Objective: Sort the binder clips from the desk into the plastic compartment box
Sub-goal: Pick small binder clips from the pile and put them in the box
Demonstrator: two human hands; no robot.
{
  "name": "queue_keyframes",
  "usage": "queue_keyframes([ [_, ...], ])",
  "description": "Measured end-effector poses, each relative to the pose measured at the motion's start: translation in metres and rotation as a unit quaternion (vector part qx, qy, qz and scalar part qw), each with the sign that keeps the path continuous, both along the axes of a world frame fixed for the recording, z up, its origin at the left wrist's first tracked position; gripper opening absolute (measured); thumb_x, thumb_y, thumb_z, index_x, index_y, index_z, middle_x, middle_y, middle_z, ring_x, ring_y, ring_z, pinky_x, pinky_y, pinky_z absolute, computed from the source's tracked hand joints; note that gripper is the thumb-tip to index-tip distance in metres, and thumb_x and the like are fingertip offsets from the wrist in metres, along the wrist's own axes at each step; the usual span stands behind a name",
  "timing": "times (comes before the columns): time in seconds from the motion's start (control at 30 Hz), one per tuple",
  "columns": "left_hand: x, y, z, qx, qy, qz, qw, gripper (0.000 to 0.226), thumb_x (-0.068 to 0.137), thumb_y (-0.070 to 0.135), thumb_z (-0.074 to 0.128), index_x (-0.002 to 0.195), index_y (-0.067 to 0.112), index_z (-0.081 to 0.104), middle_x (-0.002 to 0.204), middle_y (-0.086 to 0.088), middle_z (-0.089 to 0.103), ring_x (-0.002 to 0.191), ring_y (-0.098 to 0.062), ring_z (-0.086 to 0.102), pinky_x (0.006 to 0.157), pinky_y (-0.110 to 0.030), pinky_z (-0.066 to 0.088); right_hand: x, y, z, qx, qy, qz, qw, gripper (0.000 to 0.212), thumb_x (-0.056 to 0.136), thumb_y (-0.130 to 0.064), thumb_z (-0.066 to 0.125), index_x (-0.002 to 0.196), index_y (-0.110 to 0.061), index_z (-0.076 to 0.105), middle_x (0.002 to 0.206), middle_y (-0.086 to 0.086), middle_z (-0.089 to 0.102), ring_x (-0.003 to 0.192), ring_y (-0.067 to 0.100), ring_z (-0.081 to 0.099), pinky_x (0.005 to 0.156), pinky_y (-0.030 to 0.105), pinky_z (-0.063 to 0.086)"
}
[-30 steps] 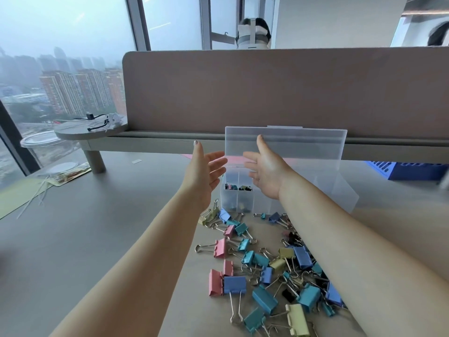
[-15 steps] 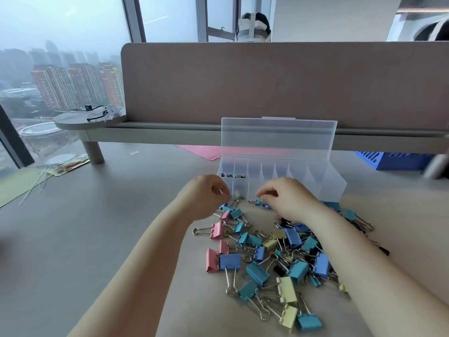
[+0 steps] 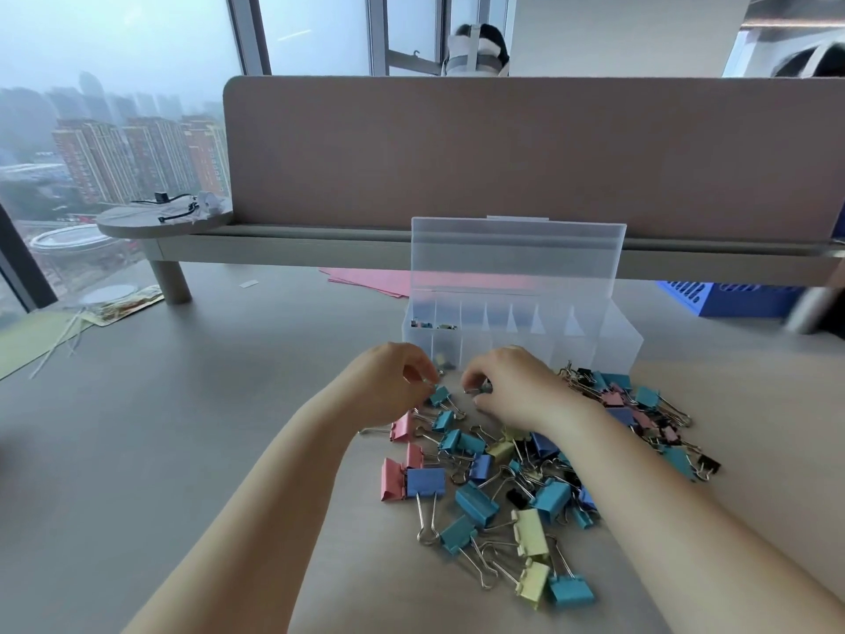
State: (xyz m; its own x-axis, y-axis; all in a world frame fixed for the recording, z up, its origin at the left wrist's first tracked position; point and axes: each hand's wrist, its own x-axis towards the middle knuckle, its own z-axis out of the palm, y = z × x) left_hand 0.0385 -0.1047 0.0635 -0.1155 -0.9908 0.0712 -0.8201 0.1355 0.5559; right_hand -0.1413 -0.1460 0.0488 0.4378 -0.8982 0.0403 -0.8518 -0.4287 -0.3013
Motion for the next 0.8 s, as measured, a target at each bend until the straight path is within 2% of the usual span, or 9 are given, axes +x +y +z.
queue_keyframes([
  [0.1, -0.003, 0.002, 0.0, 0.033, -0.016, -0.041, 0.998, 0.007, 0.08, 0.024, 0.073, 0.084, 0.026, 0.067, 0.087, 0.009, 0.067, 0.084, -0.013, 0.064, 0.08, -0.028, 0.053, 0.002, -0.003, 0.003, 0.019, -0.004, 0.014, 1.0, 0.026, 0.086, -0.004, 0.061, 0.108, -0.019, 0.066, 0.113, 0.0, 0.063, 0.103, 0.017, 0.057, 0.09, 0.033, 0.048],
  [0.23, -0.008, 0.007, 0.001, 0.044, -0.046, -0.083, 0.995, 0.014, 0.077, 0.03, 0.076, 0.089, 0.026, 0.07, 0.089, 0.012, 0.062, 0.085, -0.011, 0.061, 0.079, -0.026, 0.052, 0.005, -0.007, 0.003, 0.004, 0.017, 0.016, 1.0, 0.028, 0.085, 0.002, 0.059, 0.102, -0.018, 0.068, 0.11, 0.001, 0.064, 0.101, 0.019, 0.058, 0.09, 0.034, 0.049],
  [0.3, -0.012, 0.008, 0.001, 0.037, -0.037, -0.105, 0.993, 0.011, 0.079, 0.03, 0.075, 0.088, 0.032, 0.069, 0.091, 0.014, 0.061, 0.087, -0.008, 0.061, 0.082, -0.027, 0.051, 0.006, -0.006, 0.003, -0.007, 0.027, 0.015, 1.0, 0.024, 0.085, 0.0, 0.057, 0.097, -0.019, 0.067, 0.103, 0.001, 0.064, 0.096, 0.02, 0.058, 0.082, 0.032, 0.048],
  [0.37, -0.018, 0.01, -0.001, 0.036, -0.03, -0.129, 0.991, 0.009, 0.081, 0.03, 0.072, 0.09, 0.031, 0.07, 0.093, 0.016, 0.061, 0.086, -0.001, 0.058, 0.081, -0.02, 0.049, 0.006, -0.003, 0.004, -0.033, 0.056, 0.009, 0.998, 0.017, 0.084, -0.005, 0.056, 0.092, -0.02, 0.062, 0.094, 0.0, 0.061, 0.089, 0.022, 0.056, 0.071, 0.03, 0.042],
  [0.5, -0.036, 0.015, -0.003, 0.025, -0.016, -0.18, 0.983, 0.012, 0.081, 0.024, 0.073, 0.094, 0.024, 0.073, 0.092, 0.012, 0.064, 0.079, 0.002, 0.055, 0.071, -0.008, 0.043, 0.003, 0.004, 0.001, -0.097, 0.117, 0.01, 0.988, 0.017, 0.082, -0.006, 0.058, 0.097, -0.014, 0.059, 0.093, 0.004, 0.06, 0.086, 0.027, 0.057, 0.066, 0.032, 0.043],
  [0.57, -0.043, 0.018, -0.004, 0.015, -0.02, -0.192, 0.981, 0.011, 0.081, 0.025, 0.073, 0.092, 0.026, 0.072, 0.089, 0.017, 0.061, 0.079, 0.003, 0.054, 0.069, -0.007, 0.042, -0.004, 0.008, -0.001, -0.097, 0.084, 0.0, 0.992, 0.017, 0.081, -0.007, 0.06, 0.097, -0.015, 0.059, 0.093, 0.004, 0.062, 0.087, 0.025, 0.058, 0.065, 0.03, 0.039],
  [0.67, -0.05, 0.021, -0.004, 0.015, -0.026, -0.189, 0.981, 0.013, 0.076, 0.032, 0.075, 0.088, 0.032, 0.07, 0.089, 0.018, 0.06, 0.081, -0.002, 0.055, 0.073, -0.016, 0.046, -0.015, 0.017, 0.0, -0.1, 0.003, -0.032, 0.994, 0.016, 0.081, -0.011, 0.06, 0.097, -0.016, 0.061, 0.093, 0.002, 0.063, 0.085, 0.021, 0.057, 0.069, 0.029, 0.041],
  [0.8, -0.057, 0.024, -0.006, 0.0, -0.089, -0.186, 0.978, 0.017, 0.077, 0.032, 0.074, 0.094, 0.03, 0.072, 0.085, 0.02, 0.055, 0.078, 0.003, 0.051, 0.075, -0.02, 0.045, -0.028, 0.032, -0.001, -0.097, -0.164, -0.069, 0.979, 0.017, 0.081, -0.012, 0.064, 0.099, -0.012, 0.064, 0.091, 0.001, 0.061, 0.083, 0.016, 0.055, 0.076, 0.029, 0.046],
])
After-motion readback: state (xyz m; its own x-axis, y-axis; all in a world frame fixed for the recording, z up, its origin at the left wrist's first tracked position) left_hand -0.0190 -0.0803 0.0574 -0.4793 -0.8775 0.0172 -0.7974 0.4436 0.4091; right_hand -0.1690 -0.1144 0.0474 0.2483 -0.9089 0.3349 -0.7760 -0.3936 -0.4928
